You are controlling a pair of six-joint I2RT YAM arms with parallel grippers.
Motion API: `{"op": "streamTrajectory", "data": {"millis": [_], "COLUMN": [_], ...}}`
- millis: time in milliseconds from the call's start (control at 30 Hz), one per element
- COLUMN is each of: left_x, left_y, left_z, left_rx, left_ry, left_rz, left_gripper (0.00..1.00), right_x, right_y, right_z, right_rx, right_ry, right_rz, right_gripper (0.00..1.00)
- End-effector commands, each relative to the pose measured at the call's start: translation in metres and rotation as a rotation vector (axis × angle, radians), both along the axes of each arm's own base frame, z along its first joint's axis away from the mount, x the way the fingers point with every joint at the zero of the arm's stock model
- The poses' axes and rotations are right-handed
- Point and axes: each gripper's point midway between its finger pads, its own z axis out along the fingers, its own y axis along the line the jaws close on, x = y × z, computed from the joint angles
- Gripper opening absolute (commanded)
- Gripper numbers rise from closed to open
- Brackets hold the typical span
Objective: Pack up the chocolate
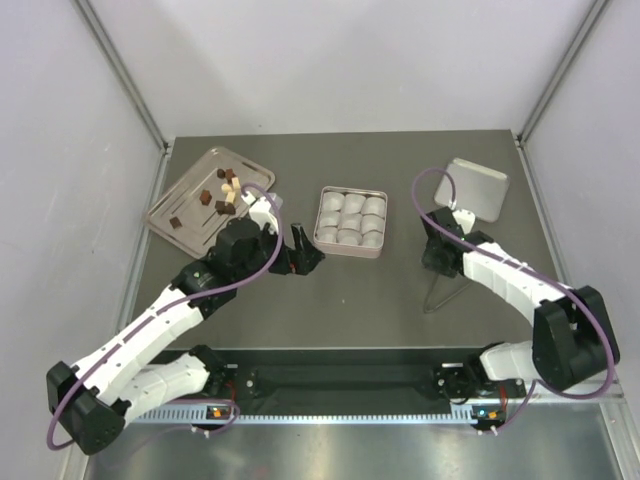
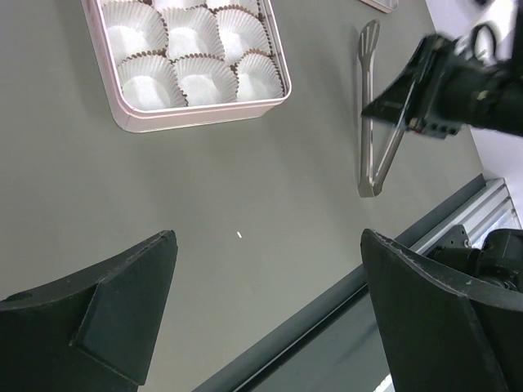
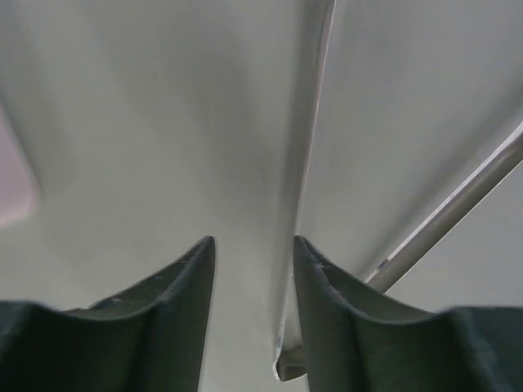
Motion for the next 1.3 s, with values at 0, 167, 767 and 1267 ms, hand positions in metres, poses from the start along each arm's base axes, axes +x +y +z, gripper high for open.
{"op": "streamTrajectory", "data": {"millis": [0, 167, 767, 1267], "left_x": [-0.001, -0.003, 0.013, 0.014], "left_y": [0.006, 0.012, 0.028, 0.12], "left_z": [0.006, 0.006, 0.008, 0.136], "left_rx": [0.004, 0.011, 0.087, 0.124], "left_ry": [-0.038, -0.048, -0.02, -0.102], "left_rz": [0.014, 0.03, 0.147, 0.527], "left_gripper": [0.99, 0.99, 0.97, 0.96], "right_x": [-0.002, -0.006, -0.005, -0.018], "right_y": [-0.001, -0.009, 0.013, 0.21], "right_z": [-0.013, -0.024, -0.028, 0.127], "right_rx": [0.005, -0.008, 0.057, 0.121], "right_ry": [0.028, 0.042, 0.005, -0.281], "right_rz": [-0.016, -0.039, 0.089, 0.459], "right_gripper": [0.4, 0.37, 0.0, 0.0]}}
